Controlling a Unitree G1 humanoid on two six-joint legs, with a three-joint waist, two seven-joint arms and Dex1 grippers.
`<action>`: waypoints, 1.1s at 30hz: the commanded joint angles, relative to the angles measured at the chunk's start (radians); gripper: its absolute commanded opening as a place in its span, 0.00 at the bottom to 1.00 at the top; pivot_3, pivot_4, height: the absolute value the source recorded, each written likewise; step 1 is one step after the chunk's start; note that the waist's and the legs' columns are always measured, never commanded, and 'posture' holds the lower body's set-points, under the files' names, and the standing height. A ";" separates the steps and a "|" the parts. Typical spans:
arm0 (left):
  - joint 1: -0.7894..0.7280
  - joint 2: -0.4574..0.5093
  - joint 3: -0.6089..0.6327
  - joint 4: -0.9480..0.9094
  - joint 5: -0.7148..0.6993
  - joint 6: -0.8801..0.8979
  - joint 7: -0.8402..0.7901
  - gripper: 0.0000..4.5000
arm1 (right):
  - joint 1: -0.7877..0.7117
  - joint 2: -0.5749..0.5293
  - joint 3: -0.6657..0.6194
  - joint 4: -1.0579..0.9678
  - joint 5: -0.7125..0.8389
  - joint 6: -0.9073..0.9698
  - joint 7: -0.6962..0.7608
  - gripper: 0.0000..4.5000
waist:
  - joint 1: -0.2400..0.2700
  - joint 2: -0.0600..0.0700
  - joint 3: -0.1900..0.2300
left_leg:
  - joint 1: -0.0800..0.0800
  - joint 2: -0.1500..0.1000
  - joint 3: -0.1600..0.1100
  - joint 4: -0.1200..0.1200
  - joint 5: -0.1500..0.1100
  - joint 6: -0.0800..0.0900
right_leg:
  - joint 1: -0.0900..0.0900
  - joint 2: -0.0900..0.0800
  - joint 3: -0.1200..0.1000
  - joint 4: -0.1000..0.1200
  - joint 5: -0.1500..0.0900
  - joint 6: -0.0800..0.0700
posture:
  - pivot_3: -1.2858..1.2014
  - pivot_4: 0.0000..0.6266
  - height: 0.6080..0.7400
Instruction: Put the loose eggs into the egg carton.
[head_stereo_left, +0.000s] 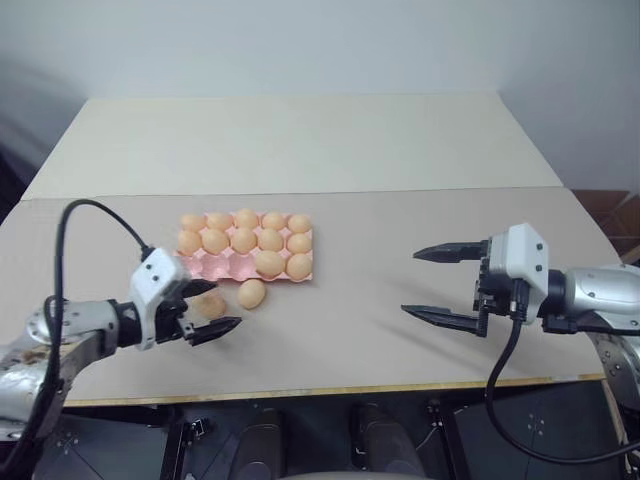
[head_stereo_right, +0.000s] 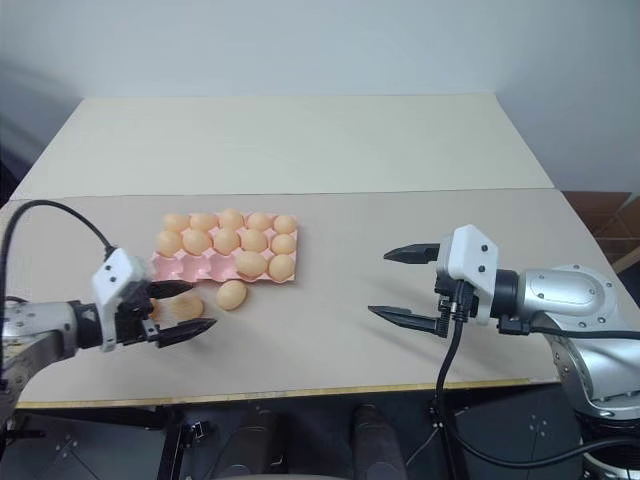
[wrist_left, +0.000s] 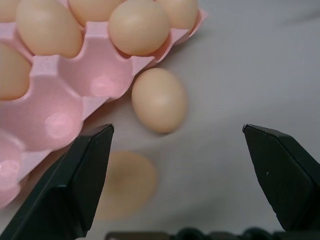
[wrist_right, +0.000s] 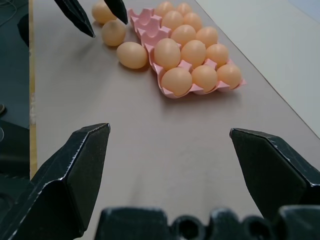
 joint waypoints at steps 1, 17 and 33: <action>-0.035 -0.011 -0.042 -0.040 0.000 0.044 0.046 1.00 | 0.008 -0.011 -0.034 -0.040 0.019 -0.028 -0.015 0.99 | 0.001 0.000 0.000 | 0.000 0.000 0.000 0.000 0.000 0.000 | 0.000 0.000 0.000 0.000 0.000 0.000 | 0.52 0.24 1.00; -0.122 -0.058 -0.169 0.029 0.080 0.067 0.126 0.73 | 0.048 -0.028 -0.059 -0.090 0.053 -0.016 -0.074 1.00 | 0.007 -0.001 0.000 | 0.000 -0.001 0.000 0.000 0.000 0.000 | 0.001 0.000 0.000 0.000 0.000 0.000 | 0.52 0.24 1.00; -0.110 -0.018 -0.075 0.033 0.049 0.029 0.021 0.31 | 0.071 -0.026 -0.064 -0.127 0.074 -0.008 -0.135 1.00 | 0.006 -0.001 -0.001 | 0.000 0.000 0.000 0.001 0.000 0.000 | 0.001 0.000 0.000 0.000 0.000 0.000 | 0.52 0.24 1.00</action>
